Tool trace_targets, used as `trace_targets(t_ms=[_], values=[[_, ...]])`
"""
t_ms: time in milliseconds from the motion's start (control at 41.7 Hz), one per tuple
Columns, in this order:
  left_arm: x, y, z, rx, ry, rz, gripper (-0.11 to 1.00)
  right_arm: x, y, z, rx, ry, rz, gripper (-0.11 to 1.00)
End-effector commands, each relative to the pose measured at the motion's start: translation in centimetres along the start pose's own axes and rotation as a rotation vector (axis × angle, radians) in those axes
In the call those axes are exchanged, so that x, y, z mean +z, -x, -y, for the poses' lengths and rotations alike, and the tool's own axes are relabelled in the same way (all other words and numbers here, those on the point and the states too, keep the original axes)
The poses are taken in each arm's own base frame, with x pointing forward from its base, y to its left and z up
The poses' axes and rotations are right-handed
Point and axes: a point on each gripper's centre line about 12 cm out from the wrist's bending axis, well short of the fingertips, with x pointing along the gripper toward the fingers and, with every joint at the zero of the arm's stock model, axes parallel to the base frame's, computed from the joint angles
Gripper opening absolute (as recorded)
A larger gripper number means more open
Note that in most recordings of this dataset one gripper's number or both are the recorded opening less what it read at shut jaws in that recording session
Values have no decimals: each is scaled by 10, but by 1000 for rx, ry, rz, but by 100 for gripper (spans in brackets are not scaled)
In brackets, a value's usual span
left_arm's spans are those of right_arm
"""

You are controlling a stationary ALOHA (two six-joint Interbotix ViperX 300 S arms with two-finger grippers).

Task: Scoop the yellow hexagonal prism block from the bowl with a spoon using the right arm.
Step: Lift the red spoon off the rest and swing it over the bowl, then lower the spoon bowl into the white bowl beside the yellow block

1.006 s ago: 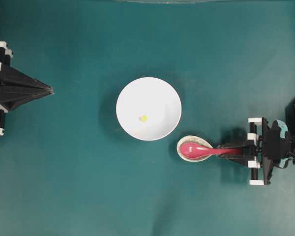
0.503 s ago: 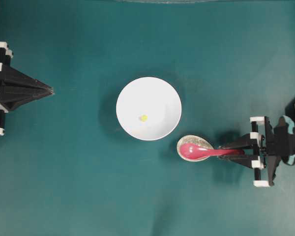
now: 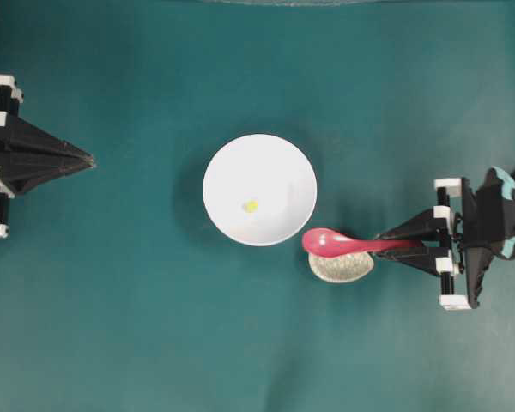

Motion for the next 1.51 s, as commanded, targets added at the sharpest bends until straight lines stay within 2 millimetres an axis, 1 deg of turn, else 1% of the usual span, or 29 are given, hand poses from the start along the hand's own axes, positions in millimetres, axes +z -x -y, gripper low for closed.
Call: trace_targets(t_ms=[0,335,455,623,767,910,1030,1246,1485], values=[[12,-2,0,1,-5,31,3,24,-3,1,13,-18,1,22],[12,-2,0,1,-11,29,3,87,-6,27,49,-27,-104,22],[11,-2,0,1,-11,26,3,104,-7,38,57,-39,-142,22],[11,-2,0,2,-3,20,3,122,-7,48,74,-22,-201,22],[13,0,0,1,2,25,3,132,-8,55,79,12,-247,22],[16,3,0,1,0,40,3,141,-10,56,108,48,-316,22],[17,3,0,1,0,43,3,144,-14,54,131,56,-370,22],[15,2,0,2,2,35,3,147,-30,55,132,32,-469,22],[15,2,0,1,0,34,3,152,-49,61,77,-17,-568,22]])
